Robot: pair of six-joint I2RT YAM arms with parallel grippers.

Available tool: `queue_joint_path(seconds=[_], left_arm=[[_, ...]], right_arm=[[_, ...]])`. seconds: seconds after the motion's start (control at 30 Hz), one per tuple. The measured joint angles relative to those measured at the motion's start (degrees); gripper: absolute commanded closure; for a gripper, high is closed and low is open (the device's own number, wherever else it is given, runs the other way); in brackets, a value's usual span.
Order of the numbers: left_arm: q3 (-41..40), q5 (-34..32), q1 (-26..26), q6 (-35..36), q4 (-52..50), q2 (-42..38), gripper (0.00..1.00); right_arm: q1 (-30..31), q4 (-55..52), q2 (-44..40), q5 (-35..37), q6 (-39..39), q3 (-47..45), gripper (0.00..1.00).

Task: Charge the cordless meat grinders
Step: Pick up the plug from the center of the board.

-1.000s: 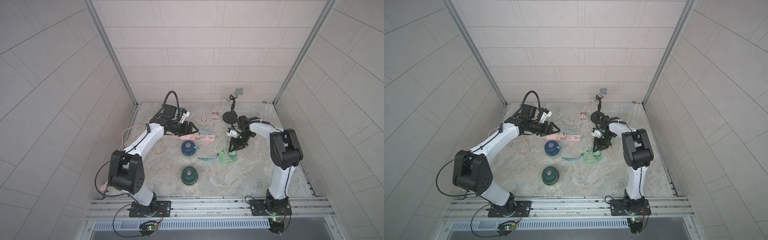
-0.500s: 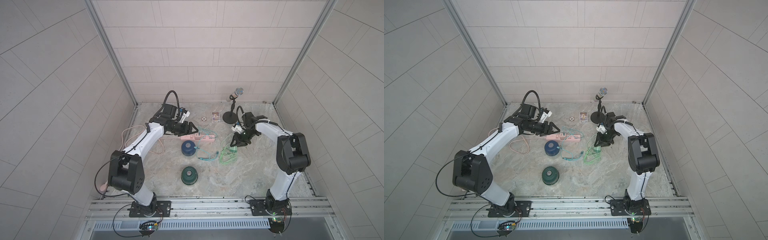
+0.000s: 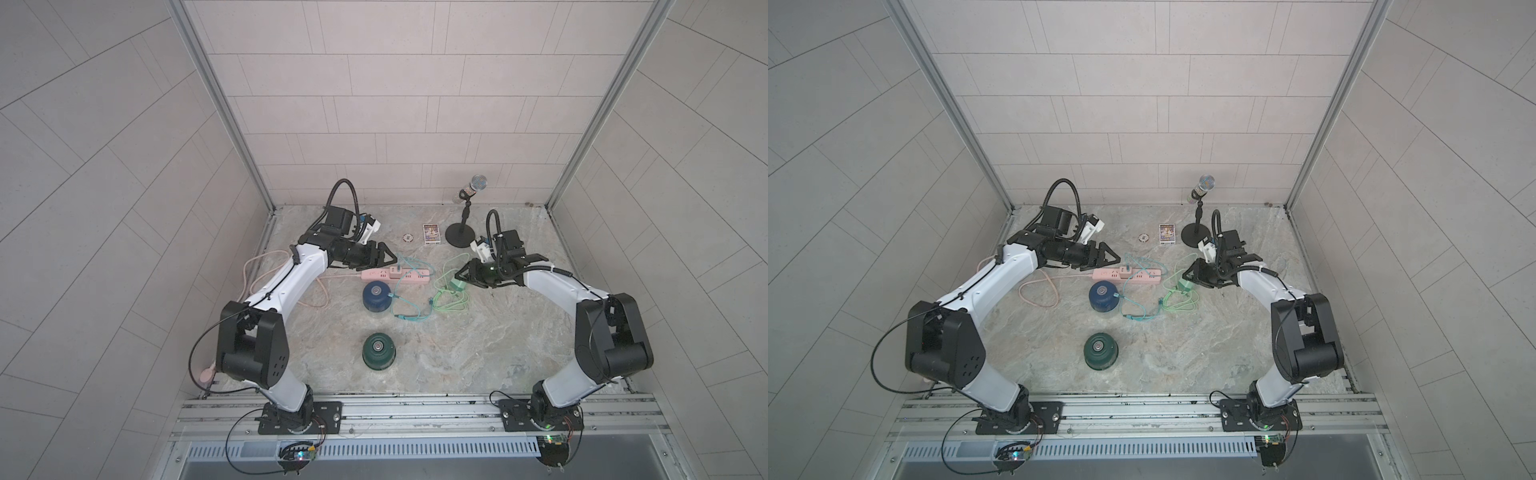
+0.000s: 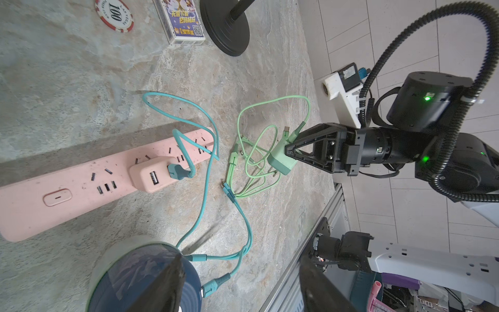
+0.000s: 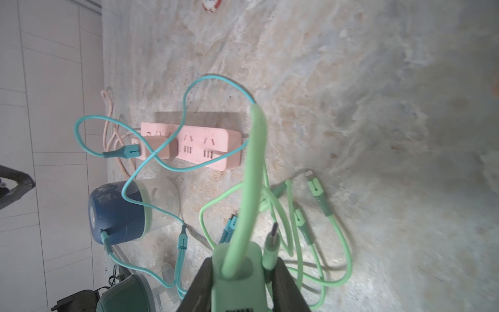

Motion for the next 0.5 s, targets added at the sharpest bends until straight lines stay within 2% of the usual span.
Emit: queue_joint_path(seconds=[0.23, 0.5], left_arm=[[1.6, 2.7, -0.5, -2.6, 0.6, 1.1, 0.32], [3.8, 6.8, -6.6, -13.9, 11.6, 5.7, 0.35]], right_arm=[[0.2, 1.2, -0.6, 0.0, 0.4, 0.8, 0.84], [0.1, 2.7, -5.8, -0.5, 5.9, 2.1, 0.84]])
